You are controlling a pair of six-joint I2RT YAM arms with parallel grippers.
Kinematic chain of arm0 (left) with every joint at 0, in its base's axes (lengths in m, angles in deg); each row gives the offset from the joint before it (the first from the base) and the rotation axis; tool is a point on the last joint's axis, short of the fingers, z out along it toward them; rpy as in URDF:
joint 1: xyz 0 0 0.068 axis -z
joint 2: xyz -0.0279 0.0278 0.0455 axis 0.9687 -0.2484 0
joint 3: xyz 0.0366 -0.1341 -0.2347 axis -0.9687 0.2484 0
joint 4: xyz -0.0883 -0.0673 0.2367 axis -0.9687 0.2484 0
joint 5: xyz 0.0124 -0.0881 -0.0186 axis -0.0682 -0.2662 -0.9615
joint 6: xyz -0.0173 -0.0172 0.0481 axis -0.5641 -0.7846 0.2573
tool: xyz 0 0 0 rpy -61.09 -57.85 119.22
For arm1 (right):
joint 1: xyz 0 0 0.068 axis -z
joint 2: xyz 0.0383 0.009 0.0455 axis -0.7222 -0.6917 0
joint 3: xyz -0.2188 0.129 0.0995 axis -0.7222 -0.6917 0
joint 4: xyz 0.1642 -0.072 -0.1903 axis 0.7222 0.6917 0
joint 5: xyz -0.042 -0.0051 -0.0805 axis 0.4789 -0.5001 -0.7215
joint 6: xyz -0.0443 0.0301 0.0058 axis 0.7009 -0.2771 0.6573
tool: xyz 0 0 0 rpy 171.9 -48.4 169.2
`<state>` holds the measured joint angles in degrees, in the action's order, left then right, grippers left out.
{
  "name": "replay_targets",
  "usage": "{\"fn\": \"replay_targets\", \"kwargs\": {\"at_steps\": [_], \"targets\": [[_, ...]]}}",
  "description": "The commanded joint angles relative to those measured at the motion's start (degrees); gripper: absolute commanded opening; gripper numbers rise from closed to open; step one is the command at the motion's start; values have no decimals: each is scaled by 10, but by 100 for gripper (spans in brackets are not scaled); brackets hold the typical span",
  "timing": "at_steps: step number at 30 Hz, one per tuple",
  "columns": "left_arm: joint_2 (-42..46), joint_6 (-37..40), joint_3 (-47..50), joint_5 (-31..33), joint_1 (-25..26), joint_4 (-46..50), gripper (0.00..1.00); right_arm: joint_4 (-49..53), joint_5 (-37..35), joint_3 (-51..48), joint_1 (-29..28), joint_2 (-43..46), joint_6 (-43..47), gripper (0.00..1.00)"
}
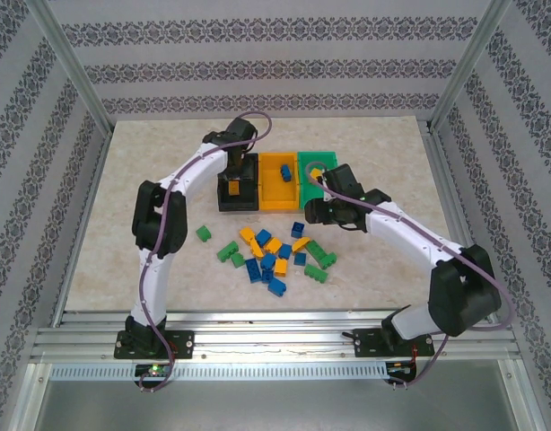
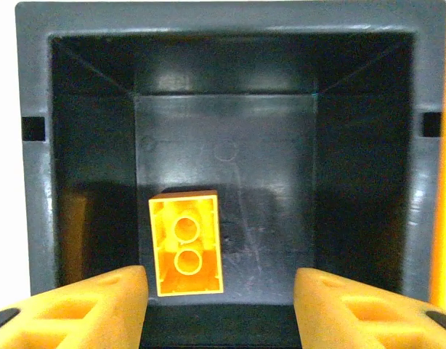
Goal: Sort the legos into containers by color
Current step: Pick up the lego from the container.
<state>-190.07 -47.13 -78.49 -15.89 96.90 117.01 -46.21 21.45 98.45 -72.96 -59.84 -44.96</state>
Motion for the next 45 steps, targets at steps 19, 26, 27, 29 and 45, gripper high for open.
{"fn": "replay_targets", "kwargs": {"at_steps": [19, 26, 27, 29, 45], "targets": [[-74, -38, 9, -23, -3, 53, 40, 1, -23, -27, 12, 46, 11, 56], [-65, -33, 15, 8, -2, 53, 49, 2, -21, -35, 12, 52, 10, 56], [-64, -31, 14, 12, -2, 54, 49, 1, -21, -37, 12, 52, 10, 56], [-65, -30, 11, 18, -3, 61, 51, -2, -23, -38, 12, 55, 9, 56], [-68, -36, 26, -25, 1, 39, 21, 4, -36, -41, 18, 69, 27, 56]]}}
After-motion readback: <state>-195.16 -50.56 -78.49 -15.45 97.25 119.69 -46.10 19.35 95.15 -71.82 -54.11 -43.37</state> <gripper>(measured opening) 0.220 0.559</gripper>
